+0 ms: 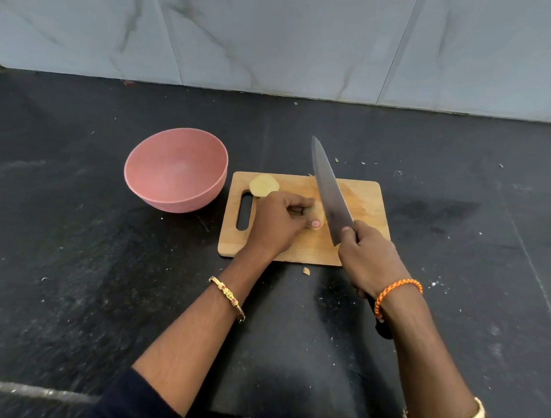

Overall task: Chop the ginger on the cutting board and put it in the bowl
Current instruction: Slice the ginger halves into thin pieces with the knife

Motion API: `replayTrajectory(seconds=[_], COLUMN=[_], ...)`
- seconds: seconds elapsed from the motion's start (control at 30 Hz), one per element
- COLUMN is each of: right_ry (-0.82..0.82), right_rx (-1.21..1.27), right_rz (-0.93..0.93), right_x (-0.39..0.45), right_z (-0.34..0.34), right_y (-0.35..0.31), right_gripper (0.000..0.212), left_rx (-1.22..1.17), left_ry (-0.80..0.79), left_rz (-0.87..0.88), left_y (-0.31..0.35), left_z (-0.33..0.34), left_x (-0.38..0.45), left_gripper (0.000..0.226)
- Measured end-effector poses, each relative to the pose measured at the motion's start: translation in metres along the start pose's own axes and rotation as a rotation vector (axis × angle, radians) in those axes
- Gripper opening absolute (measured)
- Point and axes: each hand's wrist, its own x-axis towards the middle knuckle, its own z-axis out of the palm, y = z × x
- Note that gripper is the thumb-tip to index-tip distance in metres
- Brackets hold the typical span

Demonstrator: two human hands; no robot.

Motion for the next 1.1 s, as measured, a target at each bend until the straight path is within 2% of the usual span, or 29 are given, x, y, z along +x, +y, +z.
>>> replayTrajectory(seconds=[0.17, 0.5, 0.77, 1.1], right_ry=[0.002, 0.124, 0.122, 0.072], right_rx=[-0.036, -0.251, -0.048, -0.094], right_rz=[-0.02, -0.023, -0.023, -0.006], right_x=[0.005, -0.003, -0.003, 0.007], right_z=[0.004, 0.02, 0.0, 0.007], right_y=[0.0, -0.017, -0.009, -0.007], right_gripper=[0.028, 0.019, 0.027, 0.027], left_rx=[-0.008, -0.028, -0.024, -0.03], left_ry=[0.002, -0.009, 0.0, -0.002], left_rz=[0.004, 0.007, -0.009, 0.001], left_y=[0.0, 0.001, 0.001, 0.001], left_z=[-0.001, -0.001, 0.0, -0.001], left_x=[0.0, 0.001, 0.0, 0.0], left_gripper=[0.044, 0.046, 0.044, 0.044])
